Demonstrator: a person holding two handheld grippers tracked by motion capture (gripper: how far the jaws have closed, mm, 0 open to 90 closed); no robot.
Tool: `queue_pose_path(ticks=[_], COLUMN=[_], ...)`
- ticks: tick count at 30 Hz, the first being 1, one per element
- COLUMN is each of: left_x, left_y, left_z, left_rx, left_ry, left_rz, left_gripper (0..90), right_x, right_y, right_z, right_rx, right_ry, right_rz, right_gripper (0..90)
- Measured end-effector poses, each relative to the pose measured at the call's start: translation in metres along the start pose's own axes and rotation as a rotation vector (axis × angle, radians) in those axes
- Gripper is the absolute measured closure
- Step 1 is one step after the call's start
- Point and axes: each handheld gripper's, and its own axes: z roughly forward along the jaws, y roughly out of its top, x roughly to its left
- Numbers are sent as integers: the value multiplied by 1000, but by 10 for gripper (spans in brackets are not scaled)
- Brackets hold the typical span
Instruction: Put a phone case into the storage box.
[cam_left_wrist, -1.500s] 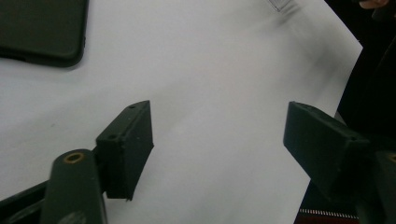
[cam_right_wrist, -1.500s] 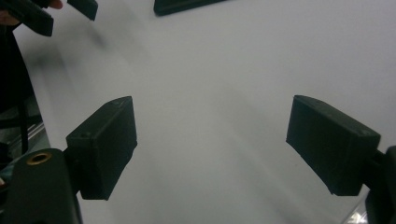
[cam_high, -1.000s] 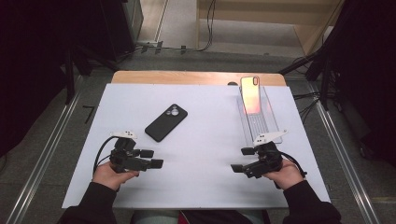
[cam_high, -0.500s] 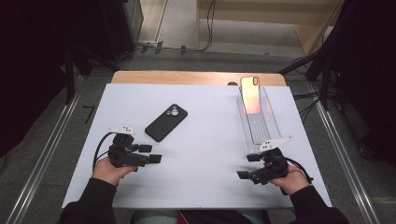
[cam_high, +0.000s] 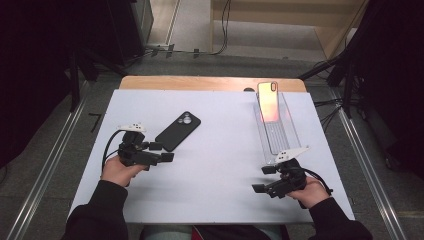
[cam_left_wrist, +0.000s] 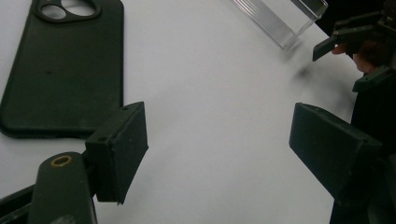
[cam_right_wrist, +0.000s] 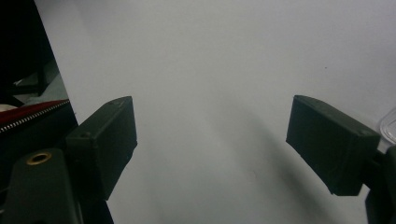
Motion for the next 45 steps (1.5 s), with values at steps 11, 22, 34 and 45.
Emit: queue_pose_path(ticks=[11,22,34,45], left_x=[13,24,36,46], left_y=[19,34,51,63], left_z=[1,10,21,41], left_rx=[-21,-14,-50,-26], left_ry=[19,49,85,129], left_rz=[27,38,77,112], left_gripper=[130,131,130,130], right_x=[1,1,3,3], right_y=[1,0,-1,-1], right_z=[2,4,2,1], right_rx=[4,17,5,-3], right_ry=[3,5,5,1], right_rz=[-10,-6,-9,-3], right_gripper=[145,145,146,145])
